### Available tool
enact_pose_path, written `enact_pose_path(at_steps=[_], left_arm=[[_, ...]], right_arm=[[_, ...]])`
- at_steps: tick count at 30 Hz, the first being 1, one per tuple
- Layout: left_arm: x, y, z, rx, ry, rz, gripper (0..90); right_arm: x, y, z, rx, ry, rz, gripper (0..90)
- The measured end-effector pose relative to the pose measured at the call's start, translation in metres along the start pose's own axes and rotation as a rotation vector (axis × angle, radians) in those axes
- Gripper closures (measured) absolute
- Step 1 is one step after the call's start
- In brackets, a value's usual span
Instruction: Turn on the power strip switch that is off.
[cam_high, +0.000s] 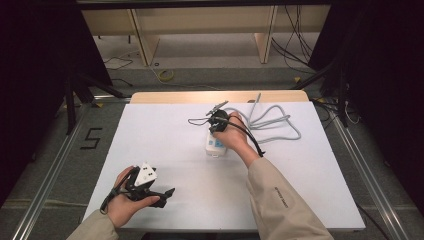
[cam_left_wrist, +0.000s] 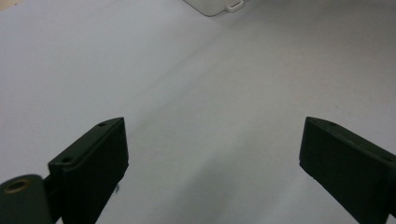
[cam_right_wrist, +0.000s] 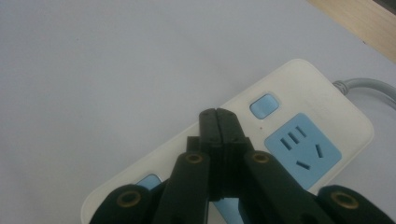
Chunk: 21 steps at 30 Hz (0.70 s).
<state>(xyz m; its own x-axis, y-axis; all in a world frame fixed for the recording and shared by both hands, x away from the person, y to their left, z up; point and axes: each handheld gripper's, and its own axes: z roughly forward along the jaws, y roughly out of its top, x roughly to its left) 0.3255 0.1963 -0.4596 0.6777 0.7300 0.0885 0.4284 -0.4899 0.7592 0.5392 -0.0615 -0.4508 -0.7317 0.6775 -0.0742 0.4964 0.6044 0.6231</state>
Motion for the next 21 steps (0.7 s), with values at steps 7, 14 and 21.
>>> enact_pose_path(at_steps=[7, 14, 21], left_arm=[[0.0001, 0.0001, -0.0002, 0.001, -0.002, 0.000, 7.7], [0.0000, 0.0001, -0.0002, 0.000, -0.003, -0.002, 7.7], [0.0000, 0.0002, 0.0001, 0.002, -0.003, -0.001, 7.8]], right_arm=[[0.0001, 0.0003, 0.0005, 0.008, -0.002, -0.001, 90.0], [0.0011, 0.0021, 0.0010, 0.025, -0.010, -0.006, 90.0], [0.0011, 0.0032, 0.0016, 0.030, -0.013, -0.013, 90.0]])
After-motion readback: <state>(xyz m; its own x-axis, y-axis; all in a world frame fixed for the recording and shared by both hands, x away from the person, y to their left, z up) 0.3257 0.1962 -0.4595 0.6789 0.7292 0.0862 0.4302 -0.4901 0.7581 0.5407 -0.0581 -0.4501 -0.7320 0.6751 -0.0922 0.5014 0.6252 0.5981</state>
